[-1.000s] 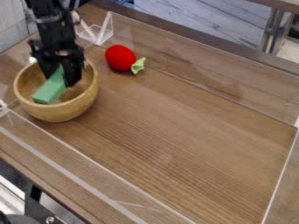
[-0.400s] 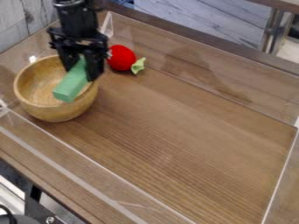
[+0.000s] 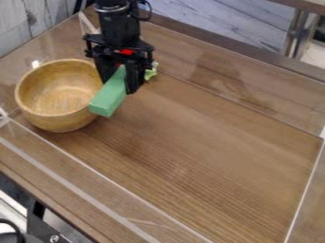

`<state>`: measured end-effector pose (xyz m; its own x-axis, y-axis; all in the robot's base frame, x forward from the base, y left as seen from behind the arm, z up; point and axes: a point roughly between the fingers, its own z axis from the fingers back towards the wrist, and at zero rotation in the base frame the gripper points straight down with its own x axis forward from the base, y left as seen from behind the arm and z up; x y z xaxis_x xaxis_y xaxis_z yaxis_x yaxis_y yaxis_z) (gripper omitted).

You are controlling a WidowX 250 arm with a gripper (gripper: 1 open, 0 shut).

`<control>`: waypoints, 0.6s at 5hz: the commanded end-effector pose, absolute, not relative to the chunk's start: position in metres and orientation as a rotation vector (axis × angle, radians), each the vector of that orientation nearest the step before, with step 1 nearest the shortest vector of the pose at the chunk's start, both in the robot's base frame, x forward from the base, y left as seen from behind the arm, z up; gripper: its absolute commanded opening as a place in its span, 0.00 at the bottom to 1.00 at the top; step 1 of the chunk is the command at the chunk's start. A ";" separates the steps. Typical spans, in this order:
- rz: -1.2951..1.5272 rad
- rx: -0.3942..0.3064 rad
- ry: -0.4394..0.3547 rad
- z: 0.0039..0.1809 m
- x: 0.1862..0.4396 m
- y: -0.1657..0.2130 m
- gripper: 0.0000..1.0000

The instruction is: Remove the green block from the brown bowl and put it on the table

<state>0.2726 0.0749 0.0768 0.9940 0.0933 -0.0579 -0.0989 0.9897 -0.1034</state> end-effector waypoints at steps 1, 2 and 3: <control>0.055 -0.093 0.031 0.075 0.275 0.069 0.00; 0.013 -0.093 0.044 0.060 0.273 0.065 0.00; -0.019 -0.091 0.057 0.054 0.272 0.064 0.00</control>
<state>0.2662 0.0642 0.0455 0.9958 -0.0067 -0.0910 -0.0027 0.9947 -0.1029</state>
